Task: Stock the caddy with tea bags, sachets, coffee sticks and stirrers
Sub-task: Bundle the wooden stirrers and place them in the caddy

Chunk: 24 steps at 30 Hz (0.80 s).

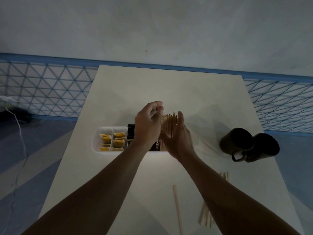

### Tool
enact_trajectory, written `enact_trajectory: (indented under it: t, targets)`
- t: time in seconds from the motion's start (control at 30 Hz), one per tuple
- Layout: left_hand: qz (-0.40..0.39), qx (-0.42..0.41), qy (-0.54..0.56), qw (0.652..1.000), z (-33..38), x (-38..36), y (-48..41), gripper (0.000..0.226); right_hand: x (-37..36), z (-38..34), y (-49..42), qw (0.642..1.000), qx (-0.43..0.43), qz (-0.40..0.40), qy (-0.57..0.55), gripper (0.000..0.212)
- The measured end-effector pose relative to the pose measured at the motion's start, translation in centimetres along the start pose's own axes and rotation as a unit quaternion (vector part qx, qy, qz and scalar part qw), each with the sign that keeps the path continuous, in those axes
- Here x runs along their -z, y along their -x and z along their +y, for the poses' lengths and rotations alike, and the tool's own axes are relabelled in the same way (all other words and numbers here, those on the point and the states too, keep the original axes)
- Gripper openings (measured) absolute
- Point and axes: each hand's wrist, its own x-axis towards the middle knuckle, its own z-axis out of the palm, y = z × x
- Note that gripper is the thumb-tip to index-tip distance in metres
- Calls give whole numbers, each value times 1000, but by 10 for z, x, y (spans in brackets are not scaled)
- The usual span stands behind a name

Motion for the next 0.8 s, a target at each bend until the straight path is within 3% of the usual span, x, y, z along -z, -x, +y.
enact_trajectory:
  t: [0.1, 0.23, 0.3, 0.53, 0.7, 0.8]
  targets:
    - [-8, -22, -63, 998, -1, 8, -5, 32, 5, 4, -3, 1000, 11, -6, -19, 76]
    - [-100, -22, -171, 980, 1, 15, -13, 43, 9, 13, -8, 998, 3, -44, -45, 43]
    - [-131, -21, -198, 971, 3, 15, -13, 42, 12, 15, -9, 996, 4, -75, -44, 37]
    - [-157, 7, -211, 965, 4, 6, -22, 32, 13, 17, -9, 993, 22, -112, -15, 55]
    - [-142, -5, -200, 969, 0, 4, -23, 33, 16, 14, -9, 992, 81, -100, -8, 102]
    - [-131, -6, -193, 972, -2, 1, -24, 32, 17, 12, -11, 992, 92, -92, -3, 95]
